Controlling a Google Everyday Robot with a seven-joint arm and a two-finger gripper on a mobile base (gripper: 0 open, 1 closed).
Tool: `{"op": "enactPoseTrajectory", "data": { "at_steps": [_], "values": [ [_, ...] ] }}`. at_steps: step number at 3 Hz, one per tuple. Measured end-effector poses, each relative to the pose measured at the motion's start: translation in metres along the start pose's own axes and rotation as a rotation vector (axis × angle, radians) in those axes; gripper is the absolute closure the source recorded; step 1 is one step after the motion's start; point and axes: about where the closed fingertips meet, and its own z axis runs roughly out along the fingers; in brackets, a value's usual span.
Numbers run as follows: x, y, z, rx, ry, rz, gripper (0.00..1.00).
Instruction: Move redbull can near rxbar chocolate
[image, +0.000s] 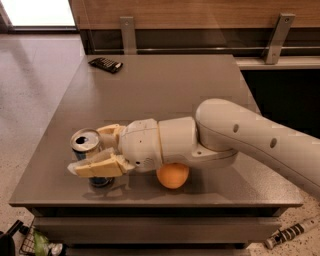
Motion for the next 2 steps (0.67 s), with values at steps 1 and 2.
{"op": "enactPoseTrajectory", "data": {
  "at_steps": [1, 2],
  "values": [
    [-0.0013, 0.0016, 0.0021, -0.004, 0.001, -0.003, 0.86],
    [-0.0022, 0.0027, 0.0035, -0.007, 0.003, -0.006, 1.00]
  ]
}}
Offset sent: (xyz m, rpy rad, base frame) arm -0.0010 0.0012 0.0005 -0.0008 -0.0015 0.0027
